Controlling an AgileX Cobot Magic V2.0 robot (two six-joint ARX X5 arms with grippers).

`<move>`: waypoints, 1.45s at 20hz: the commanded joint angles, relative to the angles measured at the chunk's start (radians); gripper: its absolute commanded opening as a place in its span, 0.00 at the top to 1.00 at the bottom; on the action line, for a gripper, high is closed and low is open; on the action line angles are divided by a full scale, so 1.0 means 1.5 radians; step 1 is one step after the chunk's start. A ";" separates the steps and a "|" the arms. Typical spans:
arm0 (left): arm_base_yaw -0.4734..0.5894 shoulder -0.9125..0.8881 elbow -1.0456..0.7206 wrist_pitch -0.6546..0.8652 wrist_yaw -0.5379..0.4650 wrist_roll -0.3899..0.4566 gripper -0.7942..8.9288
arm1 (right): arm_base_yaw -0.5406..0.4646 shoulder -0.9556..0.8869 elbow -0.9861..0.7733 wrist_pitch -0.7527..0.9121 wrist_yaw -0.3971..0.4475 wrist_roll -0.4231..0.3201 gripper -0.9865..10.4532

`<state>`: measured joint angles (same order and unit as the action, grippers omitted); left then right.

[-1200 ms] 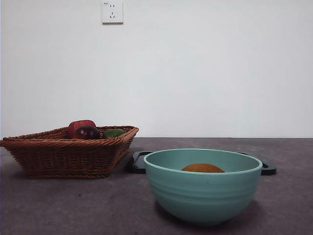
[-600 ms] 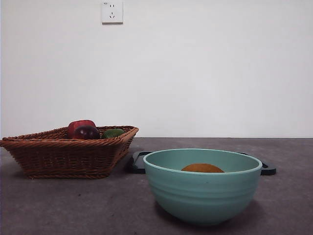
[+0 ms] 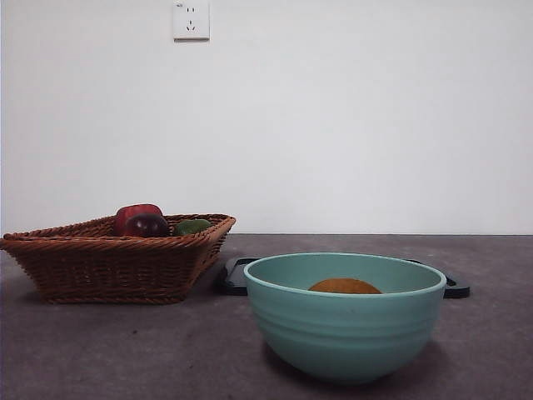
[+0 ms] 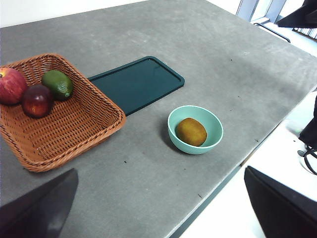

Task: Pick up the wifruite, put it on the bowl, pick up the plate, put it on desk

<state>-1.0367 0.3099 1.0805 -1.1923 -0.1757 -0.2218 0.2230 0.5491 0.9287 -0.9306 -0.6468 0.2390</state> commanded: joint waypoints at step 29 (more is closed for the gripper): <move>-0.007 0.002 0.005 0.047 0.005 0.018 0.27 | 0.257 0.650 0.012 0.096 0.315 0.008 0.52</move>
<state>-1.0367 0.3099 1.0801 -1.1324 -0.1757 -0.2066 0.6003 1.5082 0.9291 -0.7937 -0.1787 0.2424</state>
